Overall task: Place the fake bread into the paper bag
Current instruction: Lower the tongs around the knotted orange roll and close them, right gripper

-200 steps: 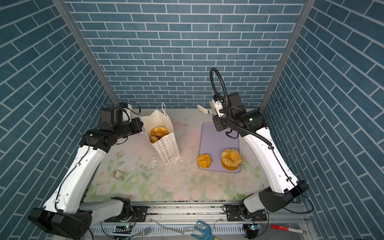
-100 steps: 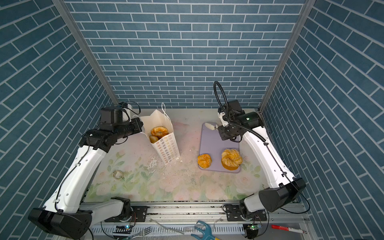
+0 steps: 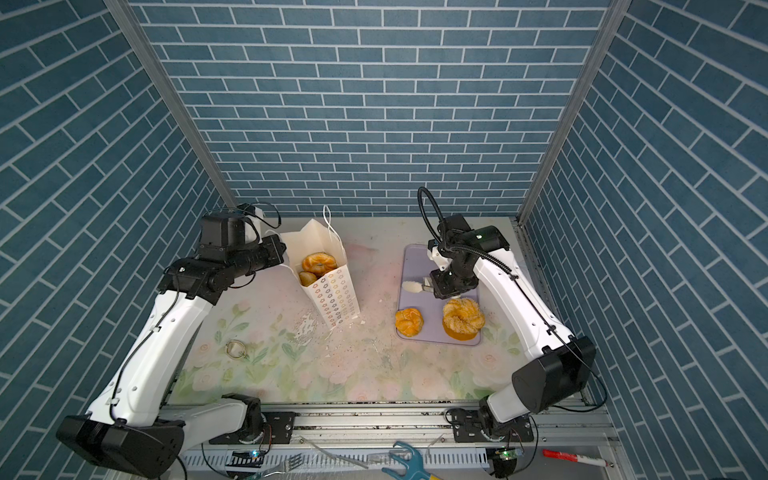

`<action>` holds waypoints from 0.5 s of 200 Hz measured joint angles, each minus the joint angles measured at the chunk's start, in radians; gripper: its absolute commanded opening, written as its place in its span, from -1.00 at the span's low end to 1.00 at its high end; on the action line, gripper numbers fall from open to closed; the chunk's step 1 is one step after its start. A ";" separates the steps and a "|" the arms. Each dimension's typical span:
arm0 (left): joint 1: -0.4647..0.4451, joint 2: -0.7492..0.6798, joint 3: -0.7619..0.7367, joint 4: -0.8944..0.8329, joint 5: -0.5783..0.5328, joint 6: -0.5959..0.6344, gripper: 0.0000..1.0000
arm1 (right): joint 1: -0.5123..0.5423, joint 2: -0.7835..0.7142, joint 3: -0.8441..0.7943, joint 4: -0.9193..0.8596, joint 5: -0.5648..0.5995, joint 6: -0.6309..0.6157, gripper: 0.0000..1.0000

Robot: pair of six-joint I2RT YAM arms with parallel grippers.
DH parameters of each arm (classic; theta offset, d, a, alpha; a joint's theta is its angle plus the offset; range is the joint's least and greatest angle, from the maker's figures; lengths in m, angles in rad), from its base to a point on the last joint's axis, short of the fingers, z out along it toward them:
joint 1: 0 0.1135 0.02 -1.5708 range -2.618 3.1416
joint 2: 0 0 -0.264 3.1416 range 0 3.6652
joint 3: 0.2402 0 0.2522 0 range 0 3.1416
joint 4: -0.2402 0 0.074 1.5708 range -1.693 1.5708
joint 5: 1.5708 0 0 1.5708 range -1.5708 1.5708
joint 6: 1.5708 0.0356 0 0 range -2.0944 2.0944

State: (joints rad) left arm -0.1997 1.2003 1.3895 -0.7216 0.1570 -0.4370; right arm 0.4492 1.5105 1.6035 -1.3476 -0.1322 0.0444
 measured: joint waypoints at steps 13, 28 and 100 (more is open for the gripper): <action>0.000 0.003 0.002 0.000 0.000 0.000 -1.00 | 0.002 0.010 -0.005 -0.008 -0.014 0.000 -0.24; 0.000 0.004 0.002 -0.001 0.000 0.000 -1.00 | 0.005 0.017 -0.006 -0.017 -0.029 -0.001 -0.24; 0.000 0.004 0.002 -0.001 0.000 0.000 -1.00 | 0.034 0.027 -0.034 -0.061 -0.057 0.000 -0.15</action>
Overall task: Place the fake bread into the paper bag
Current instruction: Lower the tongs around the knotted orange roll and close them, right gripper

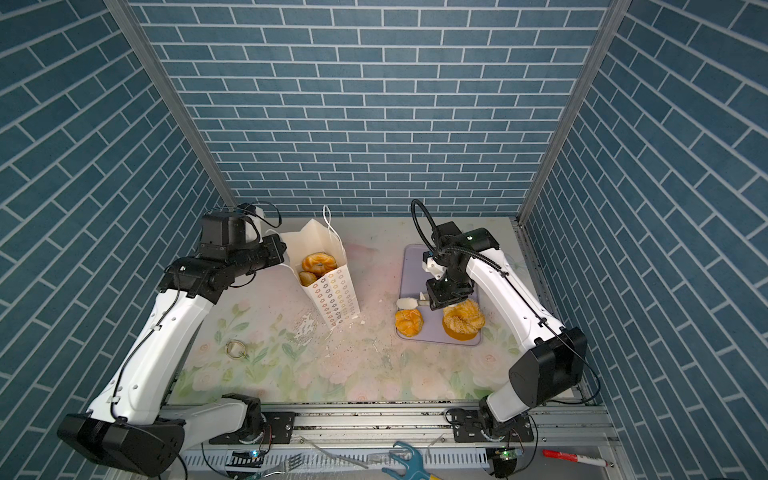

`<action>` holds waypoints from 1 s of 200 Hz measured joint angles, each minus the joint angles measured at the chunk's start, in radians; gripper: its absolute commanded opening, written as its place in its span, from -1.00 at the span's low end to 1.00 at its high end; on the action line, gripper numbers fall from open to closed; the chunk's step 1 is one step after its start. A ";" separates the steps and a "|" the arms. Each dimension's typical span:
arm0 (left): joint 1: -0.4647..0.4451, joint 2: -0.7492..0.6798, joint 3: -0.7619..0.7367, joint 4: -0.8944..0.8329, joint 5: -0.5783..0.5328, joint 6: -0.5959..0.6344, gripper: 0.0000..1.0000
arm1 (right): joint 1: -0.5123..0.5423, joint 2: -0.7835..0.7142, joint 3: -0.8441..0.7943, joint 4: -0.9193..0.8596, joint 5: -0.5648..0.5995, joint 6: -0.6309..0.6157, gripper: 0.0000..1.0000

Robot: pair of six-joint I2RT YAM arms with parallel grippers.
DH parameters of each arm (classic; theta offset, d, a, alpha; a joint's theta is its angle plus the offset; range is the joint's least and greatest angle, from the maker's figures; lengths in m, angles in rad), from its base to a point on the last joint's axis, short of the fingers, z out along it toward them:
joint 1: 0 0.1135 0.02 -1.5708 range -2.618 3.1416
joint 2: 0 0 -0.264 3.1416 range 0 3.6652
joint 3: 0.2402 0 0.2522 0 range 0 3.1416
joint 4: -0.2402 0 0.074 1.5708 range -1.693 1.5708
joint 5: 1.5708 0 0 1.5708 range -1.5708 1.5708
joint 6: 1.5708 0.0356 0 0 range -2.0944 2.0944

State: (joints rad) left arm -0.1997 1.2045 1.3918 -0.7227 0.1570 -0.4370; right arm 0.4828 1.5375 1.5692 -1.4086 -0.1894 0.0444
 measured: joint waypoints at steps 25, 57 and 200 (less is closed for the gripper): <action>0.000 0.000 0.000 0.000 0.000 0.000 -1.00 | 0.015 0.001 -0.004 -0.005 -0.011 0.000 -0.13; 0.000 0.000 0.000 0.000 0.000 0.000 -1.00 | 0.047 0.015 -0.016 -0.018 -0.009 0.000 -0.13; 0.000 0.000 0.000 0.000 0.000 0.000 -1.00 | 0.054 0.072 -0.041 -0.031 0.116 0.003 -0.47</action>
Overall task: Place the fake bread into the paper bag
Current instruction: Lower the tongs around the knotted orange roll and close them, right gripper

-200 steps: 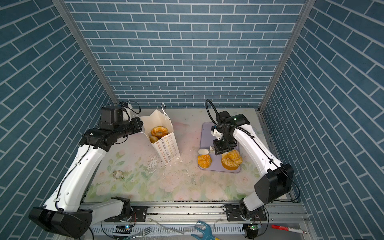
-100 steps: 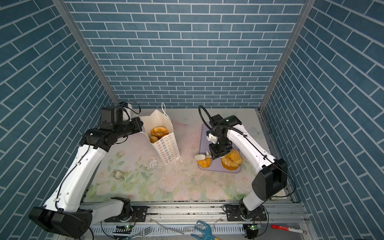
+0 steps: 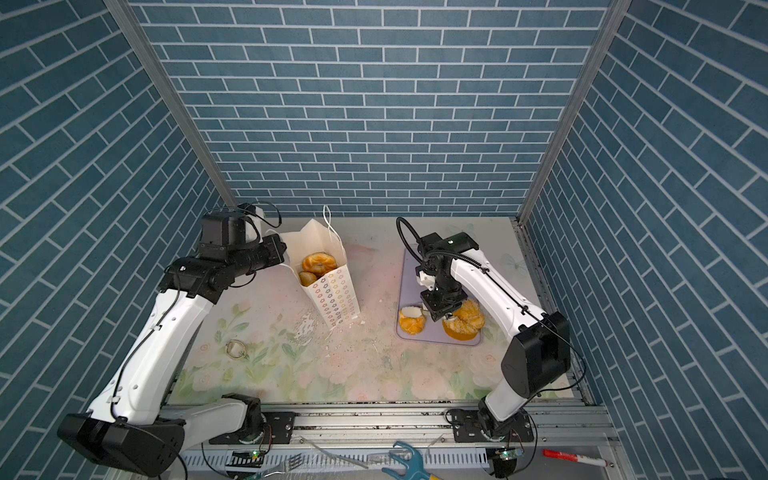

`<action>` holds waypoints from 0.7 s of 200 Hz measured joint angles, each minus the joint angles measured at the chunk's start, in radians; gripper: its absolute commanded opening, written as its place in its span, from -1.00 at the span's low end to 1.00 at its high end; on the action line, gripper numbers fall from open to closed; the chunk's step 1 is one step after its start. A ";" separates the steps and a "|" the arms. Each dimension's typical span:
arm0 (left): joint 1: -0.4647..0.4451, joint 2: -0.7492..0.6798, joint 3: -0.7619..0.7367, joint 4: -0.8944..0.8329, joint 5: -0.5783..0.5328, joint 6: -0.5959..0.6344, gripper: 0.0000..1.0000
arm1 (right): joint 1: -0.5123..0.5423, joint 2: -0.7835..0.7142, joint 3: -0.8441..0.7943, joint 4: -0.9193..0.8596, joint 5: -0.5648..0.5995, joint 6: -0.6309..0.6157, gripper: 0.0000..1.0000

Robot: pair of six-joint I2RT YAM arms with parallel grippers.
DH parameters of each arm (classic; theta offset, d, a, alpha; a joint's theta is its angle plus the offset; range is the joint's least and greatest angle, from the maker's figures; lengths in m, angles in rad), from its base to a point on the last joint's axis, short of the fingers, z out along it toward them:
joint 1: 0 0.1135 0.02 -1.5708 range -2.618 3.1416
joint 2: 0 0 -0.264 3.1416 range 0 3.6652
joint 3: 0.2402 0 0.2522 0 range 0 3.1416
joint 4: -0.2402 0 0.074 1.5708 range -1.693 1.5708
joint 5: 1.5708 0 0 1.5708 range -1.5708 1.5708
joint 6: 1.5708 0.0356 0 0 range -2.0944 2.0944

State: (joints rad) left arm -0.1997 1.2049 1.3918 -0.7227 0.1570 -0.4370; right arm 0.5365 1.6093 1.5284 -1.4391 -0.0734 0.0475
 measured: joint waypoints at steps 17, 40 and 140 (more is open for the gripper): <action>0.000 0.000 0.000 0.000 0.000 0.000 -1.00 | -0.028 0.007 0.018 0.000 0.031 0.001 -0.49; 0.000 0.000 0.000 0.000 0.000 0.000 -1.00 | -0.072 0.027 0.046 0.005 0.072 0.009 -0.49; 0.000 0.000 0.000 -0.003 0.000 0.000 -1.00 | -0.119 0.077 0.088 0.101 0.108 0.046 -0.18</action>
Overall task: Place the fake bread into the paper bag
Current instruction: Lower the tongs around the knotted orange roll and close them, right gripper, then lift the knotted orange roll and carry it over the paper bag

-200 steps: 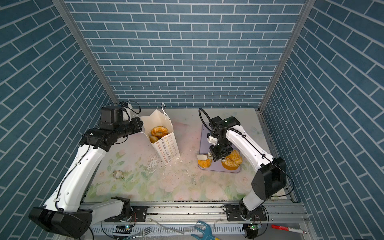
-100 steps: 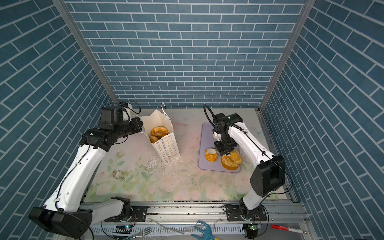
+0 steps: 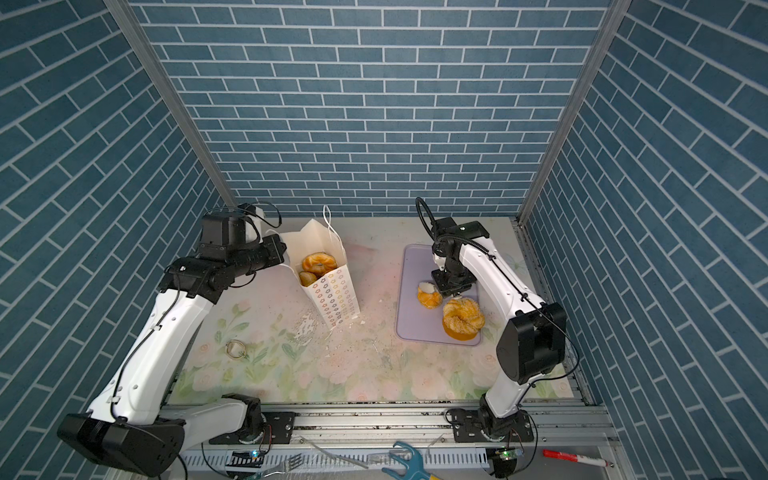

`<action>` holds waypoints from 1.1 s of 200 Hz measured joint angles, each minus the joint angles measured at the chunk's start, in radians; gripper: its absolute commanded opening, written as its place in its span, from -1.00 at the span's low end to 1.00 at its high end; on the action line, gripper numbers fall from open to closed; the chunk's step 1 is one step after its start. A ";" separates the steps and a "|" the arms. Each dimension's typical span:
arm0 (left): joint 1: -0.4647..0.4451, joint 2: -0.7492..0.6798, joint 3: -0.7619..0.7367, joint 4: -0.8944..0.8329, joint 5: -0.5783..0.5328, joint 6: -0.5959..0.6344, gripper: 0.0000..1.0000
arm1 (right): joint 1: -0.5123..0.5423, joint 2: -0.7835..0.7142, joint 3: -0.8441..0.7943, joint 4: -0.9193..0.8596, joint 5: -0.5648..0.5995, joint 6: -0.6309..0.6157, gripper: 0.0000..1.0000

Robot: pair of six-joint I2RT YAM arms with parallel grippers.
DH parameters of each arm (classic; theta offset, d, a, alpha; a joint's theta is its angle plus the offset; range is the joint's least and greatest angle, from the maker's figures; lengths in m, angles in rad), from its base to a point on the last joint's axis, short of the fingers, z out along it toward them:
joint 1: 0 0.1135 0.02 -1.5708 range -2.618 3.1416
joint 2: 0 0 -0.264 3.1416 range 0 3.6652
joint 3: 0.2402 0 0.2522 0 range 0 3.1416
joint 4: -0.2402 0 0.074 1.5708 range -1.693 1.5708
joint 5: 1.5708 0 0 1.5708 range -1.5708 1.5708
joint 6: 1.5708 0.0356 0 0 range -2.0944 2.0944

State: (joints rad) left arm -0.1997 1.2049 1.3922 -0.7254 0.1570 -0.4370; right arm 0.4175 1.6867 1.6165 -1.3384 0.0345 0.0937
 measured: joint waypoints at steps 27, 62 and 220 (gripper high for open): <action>0.000 0.000 0.000 0.000 0.000 0.000 -1.00 | -0.001 -0.002 -0.011 0.012 -0.005 0.007 -0.13; 0.000 0.000 0.000 0.000 0.000 0.000 -1.00 | -0.001 -0.009 -0.041 0.024 -0.016 0.007 -0.12; 0.000 -0.001 0.000 -0.001 0.000 0.000 -1.00 | 0.000 -0.002 -0.093 0.061 -0.064 0.014 -0.19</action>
State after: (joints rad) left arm -0.1997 1.2041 1.3926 -0.7265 0.1570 -0.4370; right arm 0.4179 1.6852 1.5234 -1.2774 -0.0292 0.1081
